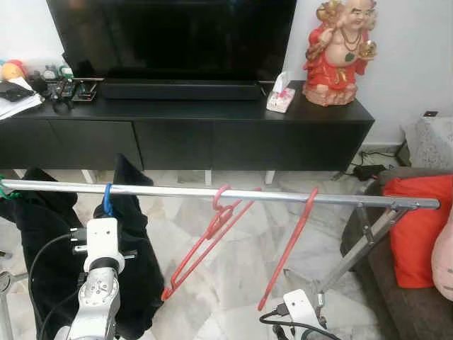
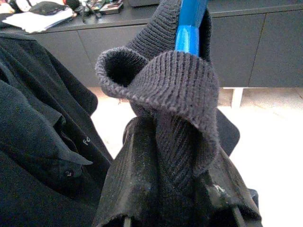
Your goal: Hang hanger
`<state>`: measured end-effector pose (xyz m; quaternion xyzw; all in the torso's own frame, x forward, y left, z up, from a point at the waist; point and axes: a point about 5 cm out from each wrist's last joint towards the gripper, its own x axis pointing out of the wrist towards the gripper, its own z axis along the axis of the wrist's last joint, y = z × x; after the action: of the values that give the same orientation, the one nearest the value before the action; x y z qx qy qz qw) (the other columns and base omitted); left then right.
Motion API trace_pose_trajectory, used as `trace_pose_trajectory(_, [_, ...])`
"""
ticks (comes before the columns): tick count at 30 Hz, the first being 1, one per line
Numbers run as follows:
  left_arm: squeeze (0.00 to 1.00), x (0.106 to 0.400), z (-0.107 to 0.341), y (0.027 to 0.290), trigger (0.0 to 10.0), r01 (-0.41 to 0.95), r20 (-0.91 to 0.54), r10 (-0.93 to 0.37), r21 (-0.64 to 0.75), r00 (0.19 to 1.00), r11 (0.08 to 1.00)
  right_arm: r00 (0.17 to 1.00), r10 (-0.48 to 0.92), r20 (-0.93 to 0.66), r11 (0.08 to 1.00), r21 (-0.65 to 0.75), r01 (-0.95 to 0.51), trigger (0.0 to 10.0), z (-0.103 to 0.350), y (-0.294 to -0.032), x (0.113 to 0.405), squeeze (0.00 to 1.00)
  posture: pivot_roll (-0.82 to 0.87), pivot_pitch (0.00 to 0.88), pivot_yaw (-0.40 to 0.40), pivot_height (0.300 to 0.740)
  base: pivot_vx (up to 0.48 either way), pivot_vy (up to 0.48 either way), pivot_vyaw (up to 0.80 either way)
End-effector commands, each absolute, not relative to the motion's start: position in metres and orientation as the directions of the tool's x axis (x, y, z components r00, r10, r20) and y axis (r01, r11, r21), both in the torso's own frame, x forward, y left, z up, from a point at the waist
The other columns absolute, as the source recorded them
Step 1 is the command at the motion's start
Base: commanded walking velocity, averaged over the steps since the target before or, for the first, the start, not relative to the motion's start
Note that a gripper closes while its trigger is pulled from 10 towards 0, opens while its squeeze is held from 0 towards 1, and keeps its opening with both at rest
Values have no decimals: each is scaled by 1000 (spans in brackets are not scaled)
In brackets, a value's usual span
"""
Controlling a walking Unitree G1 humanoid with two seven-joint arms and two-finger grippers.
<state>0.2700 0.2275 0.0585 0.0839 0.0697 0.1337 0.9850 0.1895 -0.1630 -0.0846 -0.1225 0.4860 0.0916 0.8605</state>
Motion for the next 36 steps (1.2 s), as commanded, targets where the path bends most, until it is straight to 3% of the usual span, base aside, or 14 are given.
trace_pose_trajectory(1, [0,279,70,227,10000,-230,-64,246,190,967,954,512,37,-858,951,-127,-281,10000,-84,-164,191,0,-74,0,-35,740,0,0,0])
trace_pose_trajectory(19, [0,312,78,220,10000,-182,-124,200,140,972,973,513,36,-857,952,-127,-279,10000,-84,-164,191,0,-87,0,-32,740,0,0,0])
trace_pose_trajectory(28, [0,307,57,220,10000,-133,-259,168,146,951,980,513,36,-858,952,-127,-279,10000,-84,-164,191,0,-87,0,-32,740,0,0,0])
trace_pose_trajectory(36, [0,300,51,219,10000,-116,-286,154,145,946,983,512,38,-858,951,-126,-282,10000,-84,-164,191,0,-83,0,-33,740,0,0,0])
